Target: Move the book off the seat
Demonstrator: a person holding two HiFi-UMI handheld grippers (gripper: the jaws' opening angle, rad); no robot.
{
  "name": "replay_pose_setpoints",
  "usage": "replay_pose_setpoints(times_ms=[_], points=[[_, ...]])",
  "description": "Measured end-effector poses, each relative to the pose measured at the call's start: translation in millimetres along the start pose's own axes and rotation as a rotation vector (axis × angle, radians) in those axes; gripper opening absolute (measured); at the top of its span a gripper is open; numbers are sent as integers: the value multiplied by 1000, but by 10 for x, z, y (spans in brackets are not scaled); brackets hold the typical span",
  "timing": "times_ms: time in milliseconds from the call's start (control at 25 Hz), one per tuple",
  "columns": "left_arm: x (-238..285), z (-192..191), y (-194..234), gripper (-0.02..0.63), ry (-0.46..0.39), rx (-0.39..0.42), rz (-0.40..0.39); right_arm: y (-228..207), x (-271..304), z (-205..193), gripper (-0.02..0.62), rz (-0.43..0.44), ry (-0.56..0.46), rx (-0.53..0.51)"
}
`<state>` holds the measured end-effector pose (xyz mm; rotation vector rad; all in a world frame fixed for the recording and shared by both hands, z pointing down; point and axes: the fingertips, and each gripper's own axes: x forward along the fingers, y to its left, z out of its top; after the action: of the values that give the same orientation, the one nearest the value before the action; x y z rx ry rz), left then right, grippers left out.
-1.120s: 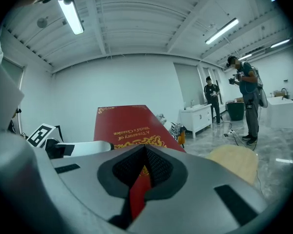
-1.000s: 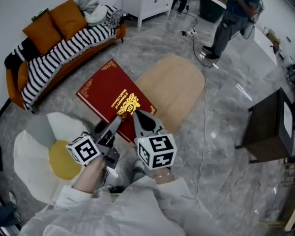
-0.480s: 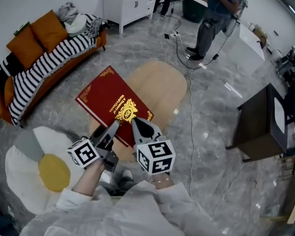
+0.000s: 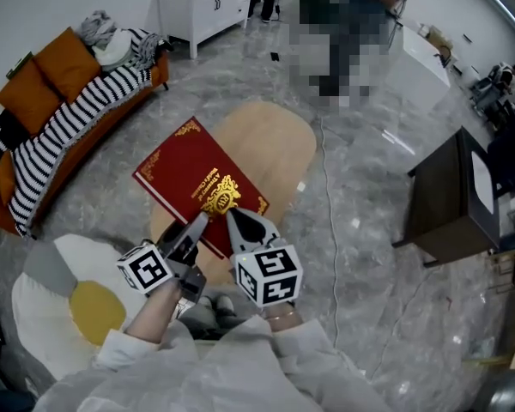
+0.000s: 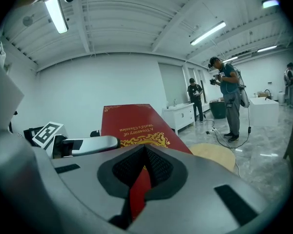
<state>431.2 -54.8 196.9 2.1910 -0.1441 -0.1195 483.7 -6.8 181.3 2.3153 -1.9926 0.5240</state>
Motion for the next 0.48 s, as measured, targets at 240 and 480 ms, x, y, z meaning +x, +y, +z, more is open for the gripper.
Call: replay_pose_setpoints(times_ms=[240, 480], points=[[5, 47, 45, 259, 43, 47, 7, 60, -21, 43, 11, -27, -8, 3], [-21, 30, 106, 259, 83, 59, -5, 51, 22, -39, 11, -52, -8, 66]])
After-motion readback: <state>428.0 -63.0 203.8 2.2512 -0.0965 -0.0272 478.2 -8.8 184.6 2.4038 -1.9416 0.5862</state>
